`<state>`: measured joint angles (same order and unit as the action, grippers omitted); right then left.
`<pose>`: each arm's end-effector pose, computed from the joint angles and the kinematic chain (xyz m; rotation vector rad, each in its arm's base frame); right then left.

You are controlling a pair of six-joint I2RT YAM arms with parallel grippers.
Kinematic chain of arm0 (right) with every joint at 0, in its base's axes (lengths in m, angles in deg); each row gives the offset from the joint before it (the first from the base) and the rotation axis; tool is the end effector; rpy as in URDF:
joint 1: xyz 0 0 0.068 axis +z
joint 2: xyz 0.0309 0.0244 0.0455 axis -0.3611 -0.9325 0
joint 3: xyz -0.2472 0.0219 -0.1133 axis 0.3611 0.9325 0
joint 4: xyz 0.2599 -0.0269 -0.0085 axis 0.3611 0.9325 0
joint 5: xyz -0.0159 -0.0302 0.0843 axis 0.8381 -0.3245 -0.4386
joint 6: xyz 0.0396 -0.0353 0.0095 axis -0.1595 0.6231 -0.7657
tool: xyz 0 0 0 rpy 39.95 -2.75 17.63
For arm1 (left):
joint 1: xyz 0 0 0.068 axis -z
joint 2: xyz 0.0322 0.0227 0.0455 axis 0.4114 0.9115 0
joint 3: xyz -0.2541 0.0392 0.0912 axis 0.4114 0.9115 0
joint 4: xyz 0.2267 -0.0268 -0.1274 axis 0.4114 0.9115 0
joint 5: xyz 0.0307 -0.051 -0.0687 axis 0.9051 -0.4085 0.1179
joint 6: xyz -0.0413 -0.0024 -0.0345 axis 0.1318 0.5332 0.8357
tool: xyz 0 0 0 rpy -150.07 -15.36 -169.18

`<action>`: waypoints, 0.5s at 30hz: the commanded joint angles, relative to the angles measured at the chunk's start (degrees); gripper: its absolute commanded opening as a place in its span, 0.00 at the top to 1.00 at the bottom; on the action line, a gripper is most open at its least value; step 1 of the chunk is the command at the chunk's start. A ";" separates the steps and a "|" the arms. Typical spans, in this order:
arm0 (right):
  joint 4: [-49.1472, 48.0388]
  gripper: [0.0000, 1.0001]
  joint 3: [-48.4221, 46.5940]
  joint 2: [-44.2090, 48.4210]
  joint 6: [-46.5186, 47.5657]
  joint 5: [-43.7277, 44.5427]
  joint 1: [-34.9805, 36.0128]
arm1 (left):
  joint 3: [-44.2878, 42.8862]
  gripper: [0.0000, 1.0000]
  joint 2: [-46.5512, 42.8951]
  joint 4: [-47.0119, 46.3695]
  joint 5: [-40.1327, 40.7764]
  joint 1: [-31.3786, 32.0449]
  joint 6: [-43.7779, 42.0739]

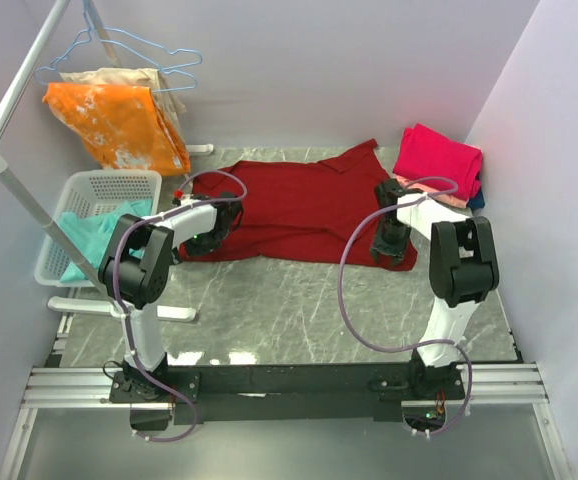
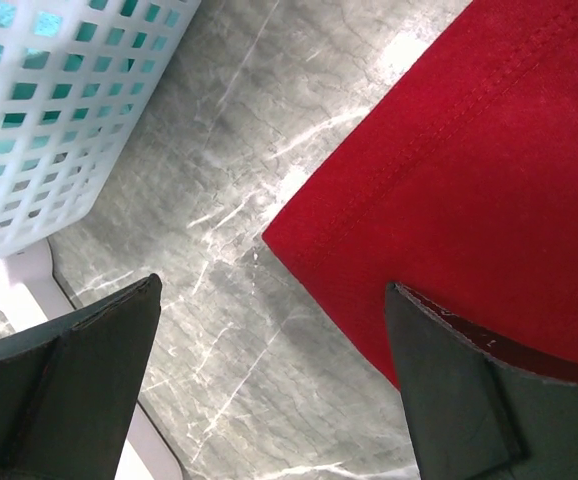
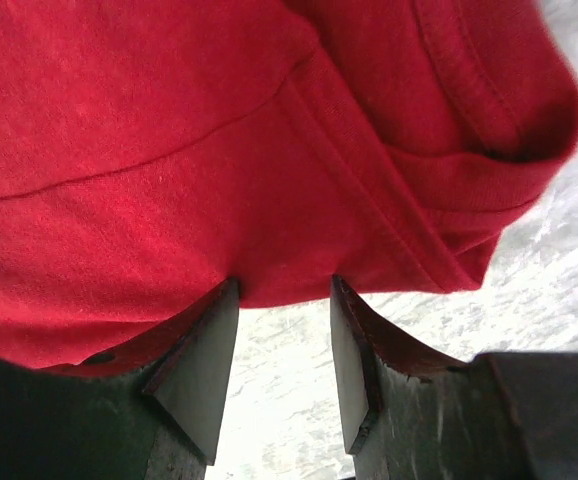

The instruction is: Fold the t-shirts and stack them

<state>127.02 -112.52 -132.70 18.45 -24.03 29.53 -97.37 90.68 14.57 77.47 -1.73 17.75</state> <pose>0.3421 0.0455 0.1621 0.5415 2.9353 -0.1299 0.3267 -0.1085 0.1598 -0.7804 2.4045 0.8046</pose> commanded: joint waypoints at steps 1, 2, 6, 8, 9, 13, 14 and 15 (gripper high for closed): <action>1.86 0.51 -3.81 -2.31 1.04 1.96 -1.07 | 0.61 0.01 3.71 3.16 -1.44 -1.12 -1.23; 2.13 0.51 -4.16 -2.75 0.96 2.57 -1.15 | 0.44 0.01 4.24 3.70 -1.10 -1.30 -1.32; 3.09 0.51 -4.35 -3.72 0.78 5.38 -1.59 | 2.18 0.01 5.74 7.04 2.06 -1.30 -1.41; 3.80 0.51 -3.91 -3.63 0.69 6.79 -1.94 | 3.16 0.01 5.91 8.70 3.82 -1.30 -1.50; 3.89 0.51 -3.21 -3.46 0.61 7.14 -2.21 | 3.86 0.01 6.00 9.32 4.61 -1.30 -1.24; 4.24 0.50 -1.01 -2.32 0.43 9.61 -2.91 | 3.16 0.01 6.01 12.13 6.55 -0.69 -0.45; 4.33 0.50 -0.66 -2.14 0.34 9.87 -3.09 | 2.99 0.01 6.00 12.57 7.34 -0.16 -0.10; 4.59 0.50 -0.22 -2.14 0.25 10.22 -3.17 | 2.72 0.01 6.00 13.01 7.52 -0.07 -0.44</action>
<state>128.95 -115.50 -135.26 18.47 -21.06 28.30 -96.97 93.35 20.27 86.02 -1.73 18.03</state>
